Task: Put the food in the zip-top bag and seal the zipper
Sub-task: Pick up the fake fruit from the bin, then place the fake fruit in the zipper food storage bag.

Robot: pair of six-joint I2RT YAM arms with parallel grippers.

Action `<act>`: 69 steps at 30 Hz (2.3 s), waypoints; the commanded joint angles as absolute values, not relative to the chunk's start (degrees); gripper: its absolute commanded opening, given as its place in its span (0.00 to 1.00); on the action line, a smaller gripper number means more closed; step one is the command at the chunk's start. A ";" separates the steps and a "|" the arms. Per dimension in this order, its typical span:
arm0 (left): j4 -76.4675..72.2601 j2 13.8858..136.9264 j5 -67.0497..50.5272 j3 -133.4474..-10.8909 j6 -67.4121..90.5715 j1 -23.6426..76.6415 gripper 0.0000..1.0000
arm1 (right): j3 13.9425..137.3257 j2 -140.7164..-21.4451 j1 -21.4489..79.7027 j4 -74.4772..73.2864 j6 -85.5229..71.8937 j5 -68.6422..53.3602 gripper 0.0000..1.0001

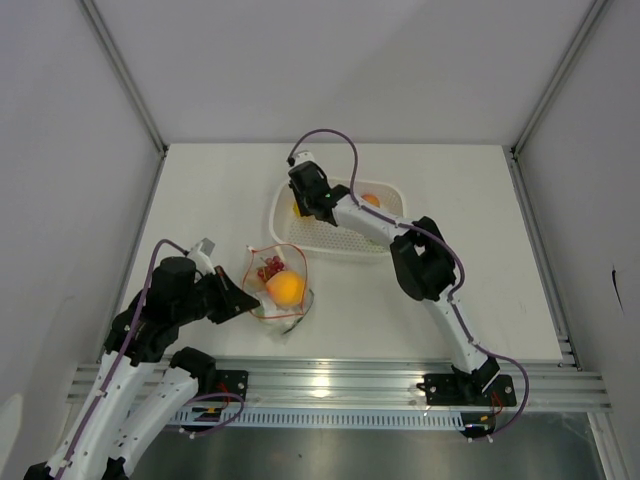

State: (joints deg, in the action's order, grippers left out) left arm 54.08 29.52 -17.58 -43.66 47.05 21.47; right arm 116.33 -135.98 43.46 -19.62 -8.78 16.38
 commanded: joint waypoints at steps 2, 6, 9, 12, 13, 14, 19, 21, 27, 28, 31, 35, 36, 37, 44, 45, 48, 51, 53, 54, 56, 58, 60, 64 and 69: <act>51.94 29.01 -19.25 -43.77 47.37 21.36 0.01 | 109.80 -125.08 43.95 -17.49 -9.75 20.30 0.11; 51.77 28.65 -19.42 -43.60 47.55 21.36 0.01 | 102.84 -116.22 44.30 -15.74 -10.28 21.35 0.12; 51.68 28.65 -19.60 -43.42 47.55 21.36 0.01 | 97.75 -111.72 44.74 -15.03 -9.67 22.32 0.12; 51.68 28.74 -19.77 -43.68 47.55 21.36 0.01 | 93.53 -105.75 45.53 -14.76 -8.35 22.41 0.11; 51.68 28.74 -19.69 -43.33 47.64 21.36 0.01 | 91.60 -102.69 46.22 -14.50 -8.00 22.41 0.11; 51.59 28.65 -19.69 -43.68 47.81 21.36 0.00 | 90.71 -101.09 46.49 -14.50 -7.56 21.98 0.12; 51.59 29.00 -19.60 -44.12 47.81 21.36 0.01 | 88.07 -92.39 49.21 -16.08 -5.54 17.94 0.12; 51.68 29.18 -19.42 -44.21 47.81 21.36 0.00 | 88.68 -88.69 50.44 -18.01 -6.15 13.48 0.12; 51.77 29.27 -19.34 -44.82 47.90 21.36 0.01 | 85.79 -78.34 56.41 -16.00 -8.44 5.98 0.14; 51.85 29.27 -19.25 -45.09 47.90 21.36 0.01 | 85.26 -77.27 57.21 -15.56 -8.70 4.32 0.14; 52.21 29.27 -19.25 -45.44 47.90 21.36 0.01 | 83.15 -73.84 58.27 -14.33 -11.59 -5.56 0.15; 52.29 29.36 -19.16 -45.79 47.90 21.36 0.00 | 80.16 -71.72 58.27 -11.34 -15.55 -17.97 0.15; 52.21 29.44 -19.16 -46.05 47.81 21.36 0.01 | 79.81 -71.81 58.27 -11.34 -16.60 -19.93 0.15; 52.21 29.44 -19.25 -45.88 47.81 21.36 0.00 | 79.54 -72.07 58.27 -11.25 -17.05 -21.78 0.15; 52.82 29.53 -19.16 -47.11 47.73 21.36 0.00 | 75.41 -76.55 57.74 -6.33 -23.46 -32.51 0.15; 53.00 29.62 -19.16 -47.37 47.64 21.36 0.01 | 74.89 -77.07 57.66 -5.46 -24.08 -33.30 0.15; 53.44 29.97 -18.98 -48.16 47.55 21.36 0.01 | 73.65 -78.83 57.13 -2.73 -26.19 -35.77 0.15; 53.61 29.71 -18.90 -48.60 47.64 21.36 0.01 | 72.25 -80.06 56.25 -0.62 -28.29 -37.44 0.15; 53.96 29.44 -18.63 -48.69 47.72 21.36 0.01 | 71.37 -80.85 55.81 3.15 -29.61 -38.76 0.15; 54.05 29.44 -18.63 -48.69 47.81 21.36 0.01 | 71.28 -81.29 55.55 3.69 -30.05 -39.02 0.15; 53.97 29.27 -18.72 -48.25 47.99 21.36 0.01 | 71.10 -82.87 54.58 5.61 -30.67 -39.81 0.15; 54.14 29.09 -18.90 -48.34 48.08 21.36 0.01 | 71.10 -84.80 53.62 6.85 -32.08 -40.08 0.15; 54.05 28.83 -18.64 -48.34 48.08 21.36 0.01 | 71.28 -86.21 52.91 8.96 -33.56 -40.52 0.15; 54.40 28.74 -18.72 -48.78 47.99 21.36 0.01 | 71.81 -90.08 51.95 9.93 -34.10 -40.78 0.15; 54.49 28.56 -18.63 -48.60 47.99 21.36 0.01 | 71.19 -90.79 51.94 8.09 -31.56 -39.56 0.16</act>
State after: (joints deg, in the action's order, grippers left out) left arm 54.63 29.19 -18.26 -46.33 47.55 21.47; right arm 70.98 -91.35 51.90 5.87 -32.75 -39.27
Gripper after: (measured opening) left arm 0.004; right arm 0.298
